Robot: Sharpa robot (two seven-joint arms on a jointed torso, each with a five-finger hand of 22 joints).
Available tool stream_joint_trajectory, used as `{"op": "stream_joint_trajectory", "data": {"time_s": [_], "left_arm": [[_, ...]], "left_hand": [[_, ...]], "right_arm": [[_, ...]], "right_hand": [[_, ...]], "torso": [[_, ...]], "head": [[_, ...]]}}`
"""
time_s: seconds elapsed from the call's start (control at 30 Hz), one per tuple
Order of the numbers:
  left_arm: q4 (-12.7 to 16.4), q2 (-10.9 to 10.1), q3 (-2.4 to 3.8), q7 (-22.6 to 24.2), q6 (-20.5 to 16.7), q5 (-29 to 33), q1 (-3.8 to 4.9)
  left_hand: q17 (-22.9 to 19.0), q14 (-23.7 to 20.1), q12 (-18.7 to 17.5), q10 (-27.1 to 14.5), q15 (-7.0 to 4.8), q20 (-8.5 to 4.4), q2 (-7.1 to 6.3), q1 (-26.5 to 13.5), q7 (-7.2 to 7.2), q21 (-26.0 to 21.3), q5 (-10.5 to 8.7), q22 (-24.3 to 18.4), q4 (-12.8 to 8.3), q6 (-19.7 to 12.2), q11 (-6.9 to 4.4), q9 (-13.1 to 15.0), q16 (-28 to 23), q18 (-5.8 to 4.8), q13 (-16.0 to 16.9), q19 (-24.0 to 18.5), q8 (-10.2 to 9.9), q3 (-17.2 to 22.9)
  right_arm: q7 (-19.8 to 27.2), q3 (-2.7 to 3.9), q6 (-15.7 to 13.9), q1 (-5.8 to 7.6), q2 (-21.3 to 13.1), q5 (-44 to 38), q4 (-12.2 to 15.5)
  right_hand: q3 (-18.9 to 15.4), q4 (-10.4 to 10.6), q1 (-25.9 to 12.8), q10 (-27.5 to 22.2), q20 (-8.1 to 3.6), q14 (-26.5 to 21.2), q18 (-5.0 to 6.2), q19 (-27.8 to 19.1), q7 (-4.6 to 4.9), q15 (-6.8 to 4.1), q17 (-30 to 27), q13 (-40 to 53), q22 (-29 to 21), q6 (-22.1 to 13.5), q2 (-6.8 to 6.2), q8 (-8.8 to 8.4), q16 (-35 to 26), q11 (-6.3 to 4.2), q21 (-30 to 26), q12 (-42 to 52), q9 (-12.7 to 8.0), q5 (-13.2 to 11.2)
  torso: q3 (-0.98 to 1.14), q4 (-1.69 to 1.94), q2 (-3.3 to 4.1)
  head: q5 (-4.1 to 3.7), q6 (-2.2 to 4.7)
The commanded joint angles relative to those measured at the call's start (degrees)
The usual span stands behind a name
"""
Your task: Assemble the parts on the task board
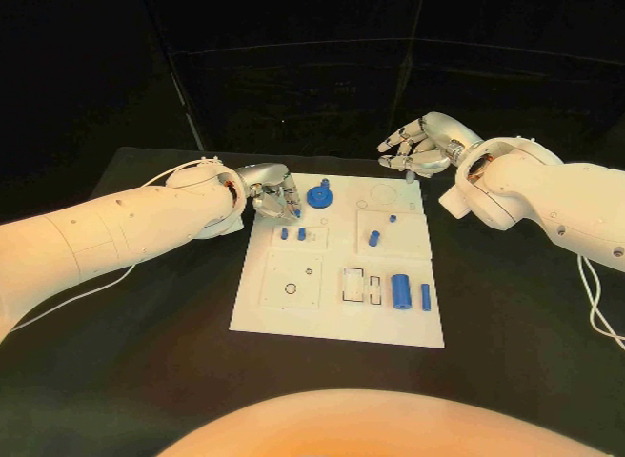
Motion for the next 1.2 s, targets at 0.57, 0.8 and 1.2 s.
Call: {"op": "stream_joint_trajectory", "data": {"time_s": [0.57, 0.8, 1.2], "left_arm": [[0.0, -0.1, 0.03, -0.6, 0.8, 0.2, 0.05], [0.0, 0.0, 0.03, -0.5, 0.6, 0.2, 0.05], [0.0, 0.0, 0.03, -0.5, 0.5, 0.2, 0.05]], "left_hand": [[-0.3, 0.1, -0.7, 0.0, 0.26, 0.13, -0.75, 0.3, 0.87, -1.1, 0.12, -0.5, -0.1, -0.8, 0.53, -0.2, -0.3, -0.12, -0.1, -0.1, -0.7, 0.1], [-0.2, 0.1, -0.7, 0.0, 0.29, 0.15, -0.79, 0.3, 0.93, -1.1, 0.12, -0.5, -0.1, -1.0, 0.56, -0.3, -0.3, -0.12, -0.1, -0.1, -0.8, 0.1], [-0.3, 0.0, -0.8, 0.0, 0.32, 0.18, -0.82, 0.3, 0.99, -1.1, 0.12, -0.4, -0.1, -1.1, 0.60, -0.3, -0.3, -0.13, -0.1, -0.1, -0.9, 0.1]], "right_arm": [[0.5, 0.04, -0.5, 0.11, -0.2, 0.2, 0.2], [0.5, 0.04, -0.5, 0.11, -0.2, 0.2, 0.3], [0.4, 0.04, -0.5, 0.11, -0.2, 0.2, 0.3]], "right_hand": [[0.1, 0.4, 0.5, 0.0, -0.04, 0.2, 0.76, 0.3, -0.17, -0.24, -0.1, -0.1, -0.1, 0.3, -0.30, 0.38, -0.2, -0.36, -0.3, 0.3, 0.0, 0.1], [0.1, 0.4, 0.5, 0.0, -0.04, 0.2, 0.76, 0.3, -0.17, -0.24, -0.1, -0.1, -0.1, 0.3, -0.30, 0.38, -0.2, -0.36, -0.3, 0.3, 0.0, 0.1], [0.1, 0.4, 0.5, 0.0, -0.04, 0.2, 0.76, 0.3, -0.17, -0.24, -0.1, -0.1, -0.1, 0.3, -0.30, 0.38, -0.2, -0.36, -0.3, 0.3, 0.0, 0.1]], "torso": [[0.00, 0.02, 0.11], [0.01, -0.04, 0.00], [0.02, 0.02, -0.02]], "head": [[-0.04, 0.04], [-0.05, -0.21], [-0.08, -0.24]]}}
